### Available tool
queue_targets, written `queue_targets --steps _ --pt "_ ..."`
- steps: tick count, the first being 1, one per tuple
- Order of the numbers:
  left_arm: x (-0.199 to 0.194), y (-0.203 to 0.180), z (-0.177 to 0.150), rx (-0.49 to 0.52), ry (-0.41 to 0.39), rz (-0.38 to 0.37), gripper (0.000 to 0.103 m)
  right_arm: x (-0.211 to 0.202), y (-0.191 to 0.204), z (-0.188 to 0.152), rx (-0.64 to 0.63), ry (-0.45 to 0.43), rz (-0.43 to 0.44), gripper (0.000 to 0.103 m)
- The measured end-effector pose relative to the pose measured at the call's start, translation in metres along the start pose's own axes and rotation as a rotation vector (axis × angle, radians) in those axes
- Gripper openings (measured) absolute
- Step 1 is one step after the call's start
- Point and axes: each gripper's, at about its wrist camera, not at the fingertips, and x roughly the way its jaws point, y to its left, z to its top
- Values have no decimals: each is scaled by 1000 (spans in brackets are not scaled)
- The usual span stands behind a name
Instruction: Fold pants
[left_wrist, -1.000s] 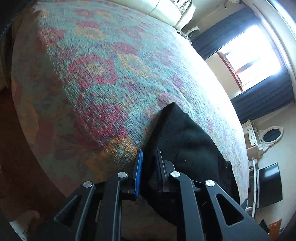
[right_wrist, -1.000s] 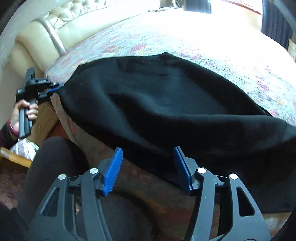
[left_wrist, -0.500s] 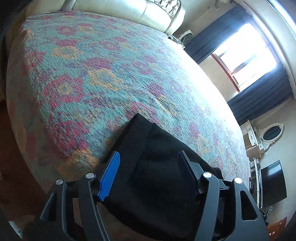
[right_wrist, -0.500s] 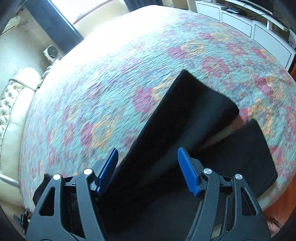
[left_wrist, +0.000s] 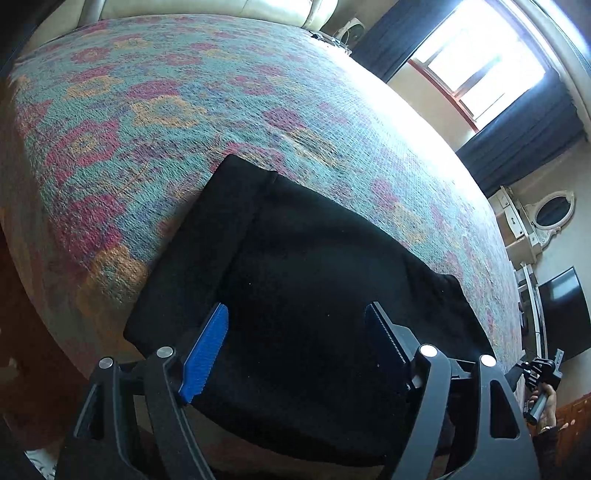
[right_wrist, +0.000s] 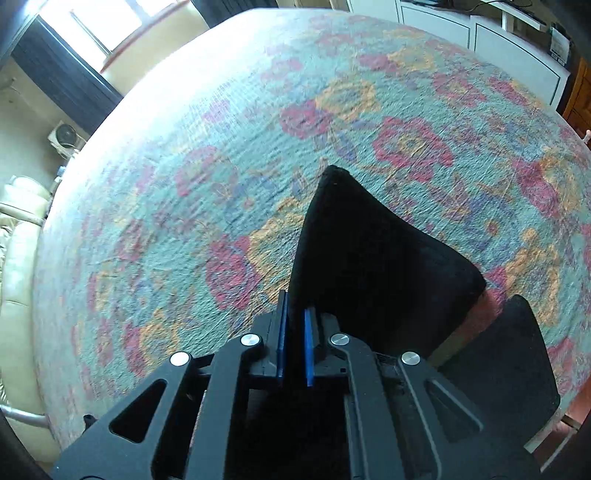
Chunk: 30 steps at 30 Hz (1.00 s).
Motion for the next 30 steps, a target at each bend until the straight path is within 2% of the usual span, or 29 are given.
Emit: queue_targets --steps 3,6,8,11,14,18,22,25,26,30 --pt "-1 -3 -1 7 4 3 77 -60 -43 -26 72 -133 161 7" --pt "-2 -6 -1 3 11 -15 77 -99 -97 -63 167 -205 244 7" --pt "-3 -11 -2 8 22 -28 77 -103 -128 -86 221 -197 259 7" --pt "-3 -24 -7 36 40 -40 77 -79 -168 -118 308 -116 250 7" --pt "-6 -40 -11 59 56 -63 77 -53 -200 -142 465 -62 330 7" --pt "-9 -60 -25 78 79 -113 77 -56 -205 -148 509 -92 387 6" --pt "-6 -84 -51 52 163 -265 77 -58 -209 -137 530 -93 418 7" --pt "-1 -106 -77 12 217 -390 77 -46 -204 -148 550 -44 474 17" --pt "2 -114 -87 5 237 -421 77 -45 -199 -153 542 -38 489 25" --pt "17 -144 -119 7 288 -479 77 -43 -169 -164 476 -2 566 49"
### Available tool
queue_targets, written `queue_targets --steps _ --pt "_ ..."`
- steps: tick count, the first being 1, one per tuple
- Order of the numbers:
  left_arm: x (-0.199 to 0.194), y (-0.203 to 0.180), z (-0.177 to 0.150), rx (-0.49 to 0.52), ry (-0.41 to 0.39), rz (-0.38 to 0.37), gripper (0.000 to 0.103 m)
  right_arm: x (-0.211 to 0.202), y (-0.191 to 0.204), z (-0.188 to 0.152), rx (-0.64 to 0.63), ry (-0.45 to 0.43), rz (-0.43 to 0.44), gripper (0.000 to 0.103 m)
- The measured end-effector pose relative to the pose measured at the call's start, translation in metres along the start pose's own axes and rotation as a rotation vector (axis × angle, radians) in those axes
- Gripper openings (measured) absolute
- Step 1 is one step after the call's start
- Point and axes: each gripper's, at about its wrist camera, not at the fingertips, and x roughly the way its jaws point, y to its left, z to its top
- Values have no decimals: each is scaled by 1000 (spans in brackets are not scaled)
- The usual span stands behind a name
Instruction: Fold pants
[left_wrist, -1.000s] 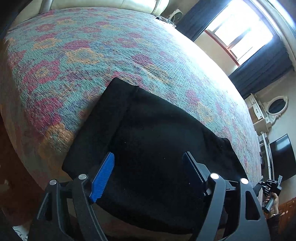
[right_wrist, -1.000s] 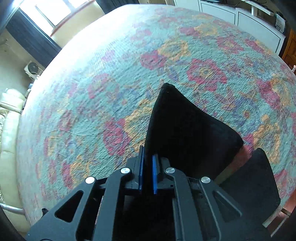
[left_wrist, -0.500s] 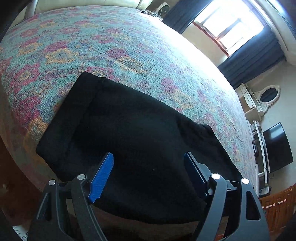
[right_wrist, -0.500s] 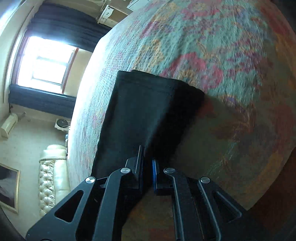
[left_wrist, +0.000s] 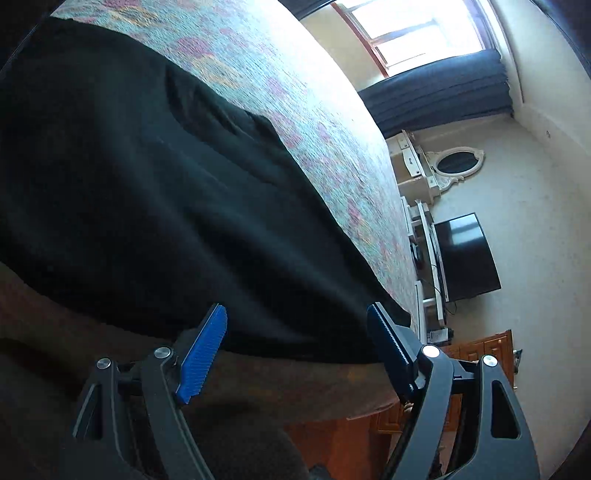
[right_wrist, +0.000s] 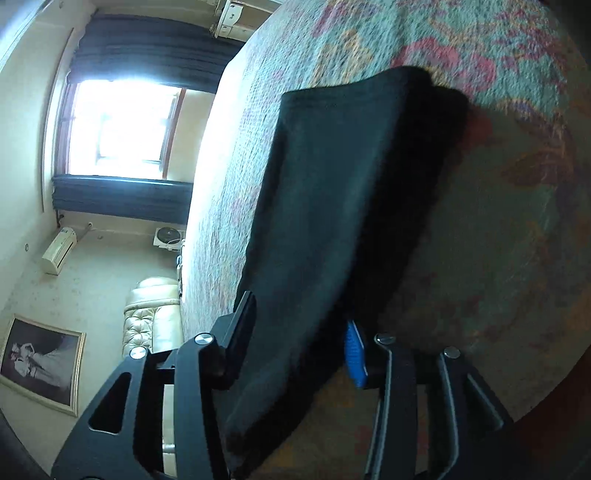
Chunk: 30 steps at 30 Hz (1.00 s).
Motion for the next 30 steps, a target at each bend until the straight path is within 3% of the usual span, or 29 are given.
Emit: queue_targets --steps 6,12,16,22,24,25,26,28,30 --pt "35 -6 -22 -56 38 -43 77 26 20 -46 -60 149 62 59" --pt "40 0 -15 -82 -39 -33 77 50 41 -70 -83 254 128 59" --pt "43 2 -29 -120 -76 -29 77 62 45 -77 -87 294 143 59" --pt "48 0 -24 -151 -127 4 77 67 55 -91 -113 309 172 59" --pt "51 1 -20 -169 -131 52 65 69 57 -94 -149 314 164 59" --pt "53 1 -19 -169 -131 94 46 72 61 -98 -174 317 153 59" --pt "54 1 -18 -163 -130 138 38 76 67 -102 -202 321 137 53" --pt "53 4 -17 -161 -131 181 16 87 76 -103 -253 347 98 35" --pt "50 10 -18 -170 -128 189 9 94 78 -113 -283 371 60 14"
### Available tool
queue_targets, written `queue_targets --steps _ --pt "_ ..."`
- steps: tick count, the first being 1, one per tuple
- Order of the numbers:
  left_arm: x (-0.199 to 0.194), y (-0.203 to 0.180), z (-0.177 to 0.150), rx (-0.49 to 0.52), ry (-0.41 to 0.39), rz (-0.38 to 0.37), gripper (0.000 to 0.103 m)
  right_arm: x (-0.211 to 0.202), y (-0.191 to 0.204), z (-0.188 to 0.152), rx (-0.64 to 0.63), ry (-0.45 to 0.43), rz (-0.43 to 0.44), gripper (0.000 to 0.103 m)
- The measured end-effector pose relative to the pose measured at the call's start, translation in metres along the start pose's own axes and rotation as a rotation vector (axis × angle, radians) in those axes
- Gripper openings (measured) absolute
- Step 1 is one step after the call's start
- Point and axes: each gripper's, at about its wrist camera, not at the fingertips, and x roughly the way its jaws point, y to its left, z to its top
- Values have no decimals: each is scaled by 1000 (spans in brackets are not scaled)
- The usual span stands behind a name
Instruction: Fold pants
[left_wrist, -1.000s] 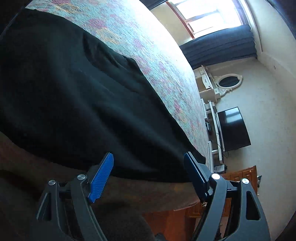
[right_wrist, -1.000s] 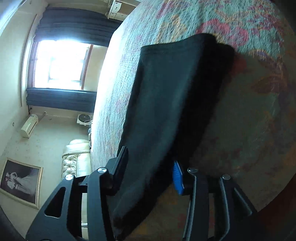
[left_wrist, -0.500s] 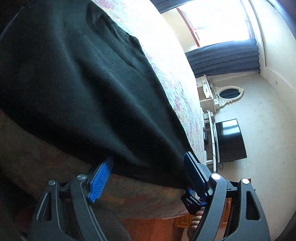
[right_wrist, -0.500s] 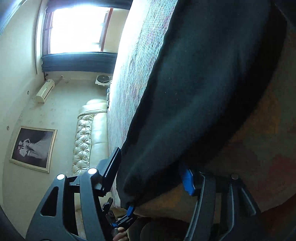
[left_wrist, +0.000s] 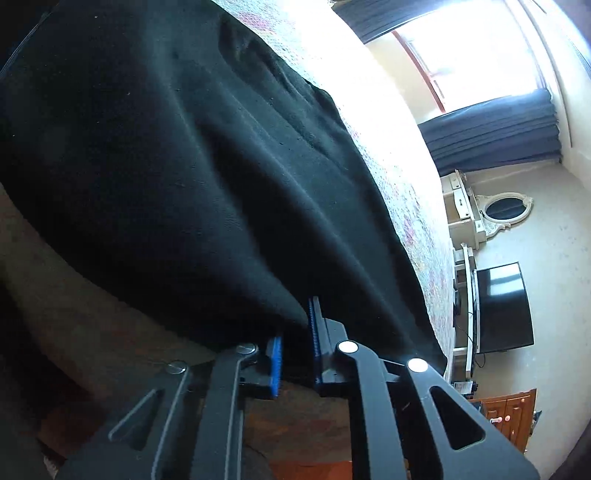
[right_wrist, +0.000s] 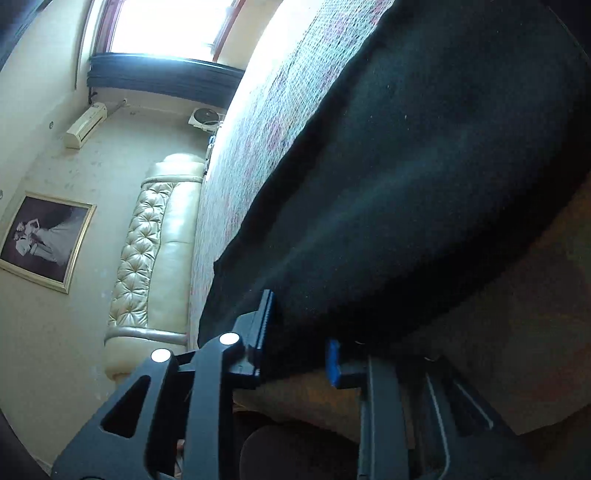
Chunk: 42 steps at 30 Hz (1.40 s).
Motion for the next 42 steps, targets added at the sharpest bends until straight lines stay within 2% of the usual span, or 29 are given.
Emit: queue_targets --steps 3,7,10,13,14,15,17,18,19,22,23,25,26,28,30,31,32,34,38,42 --pt "-8 3 -1 12 -14 27 7 -2 4 -4 -16 8 6 7" --pt "-22 -5 -5 92 -43 48 7 -11 12 -10 -34 26 1 6" --pt "-11 6 -7 104 -16 77 7 -1 -5 -12 -26 48 -50 6" --pt "-11 10 -2 121 -5 41 8 -2 -16 -10 31 50 10 6" --pt "-15 10 -2 122 -2 25 9 -6 -17 -9 37 46 25 11" --pt "-20 11 -2 121 -2 16 10 -14 -19 -7 31 26 25 21" --pt "-28 12 -3 132 9 -4 20 -34 -21 -3 30 -32 28 35" --pt "-33 10 -4 139 16 -19 24 -46 -22 0 37 -73 15 39" --pt "-38 10 -4 145 21 -37 32 -61 -26 3 47 -120 -5 40" --pt "-58 7 -5 185 8 -77 42 -108 -46 18 100 -281 -64 40" --pt "-63 5 -4 207 -7 -75 51 -126 -56 25 132 -345 -103 40" --pt "-73 0 1 250 -36 -72 57 -158 -79 35 227 -465 -158 43" --pt "-76 -3 5 268 -50 -70 57 -171 -92 41 284 -512 -175 48" --pt "-78 -3 13 288 -68 -43 58 -184 -114 50 361 -553 -155 48" --pt "-75 1 23 277 -59 -10 58 -183 -124 59 393 -541 -108 48" --pt "-74 4 27 266 -55 2 58 -182 -123 64 377 -536 -112 48" --pt "-73 6 31 256 -54 14 58 -180 -118 70 338 -522 -125 48" --pt "-70 9 36 252 -59 41 58 -173 -110 79 263 -470 -143 11" --pt "-81 20 50 254 -109 97 58 -187 -113 82 264 -506 -169 9" --pt "-97 32 74 248 -177 132 59 -189 -133 79 300 -459 -117 11"
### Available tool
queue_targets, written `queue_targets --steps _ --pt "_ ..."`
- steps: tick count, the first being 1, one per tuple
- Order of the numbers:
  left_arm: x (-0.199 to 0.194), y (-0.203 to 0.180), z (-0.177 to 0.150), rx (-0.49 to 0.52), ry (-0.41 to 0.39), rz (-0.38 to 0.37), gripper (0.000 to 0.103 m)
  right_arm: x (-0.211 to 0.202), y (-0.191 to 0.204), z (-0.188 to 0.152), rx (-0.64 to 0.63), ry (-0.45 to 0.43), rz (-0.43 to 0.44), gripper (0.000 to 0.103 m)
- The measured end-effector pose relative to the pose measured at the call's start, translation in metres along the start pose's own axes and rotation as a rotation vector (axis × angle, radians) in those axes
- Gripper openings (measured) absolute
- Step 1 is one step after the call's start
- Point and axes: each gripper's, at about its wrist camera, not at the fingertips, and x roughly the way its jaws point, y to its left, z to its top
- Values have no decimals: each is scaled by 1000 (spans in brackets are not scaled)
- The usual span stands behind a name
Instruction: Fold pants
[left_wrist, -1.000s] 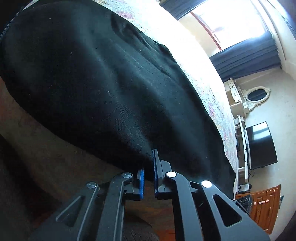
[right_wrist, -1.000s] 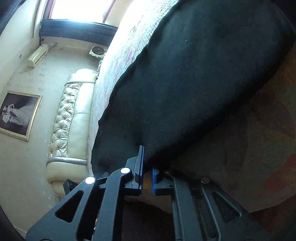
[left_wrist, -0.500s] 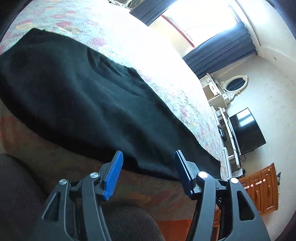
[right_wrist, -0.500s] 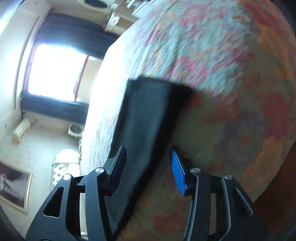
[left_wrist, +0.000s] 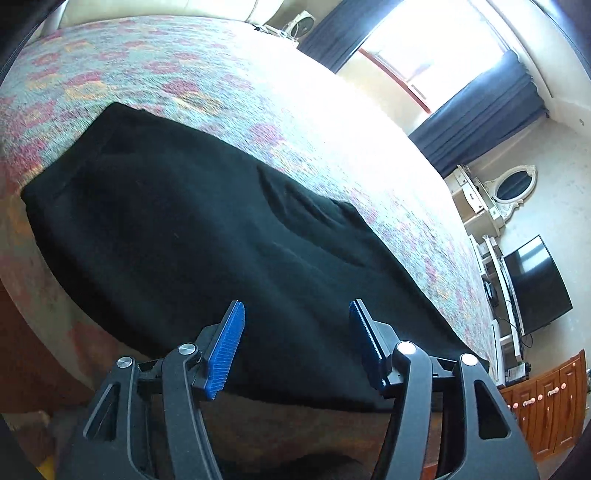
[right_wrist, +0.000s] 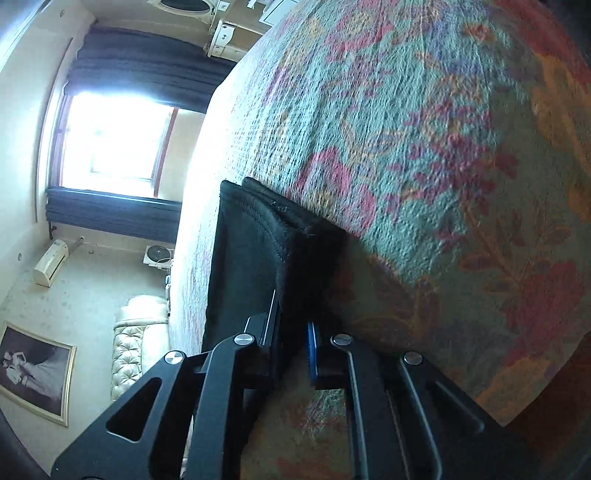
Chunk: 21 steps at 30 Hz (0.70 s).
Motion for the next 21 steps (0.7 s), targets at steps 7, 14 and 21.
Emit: queue_targets --steps 7,14,21 --pt "-3 38 40 -35 -54 85 72 -42 31 44 -253 -91 -203 67" --pt "9 60 56 -68 2 105 80 30 40 85 -371 129 -221 71" --pt "18 74 61 -42 82 81 87 57 70 66 -512 318 -260 55"
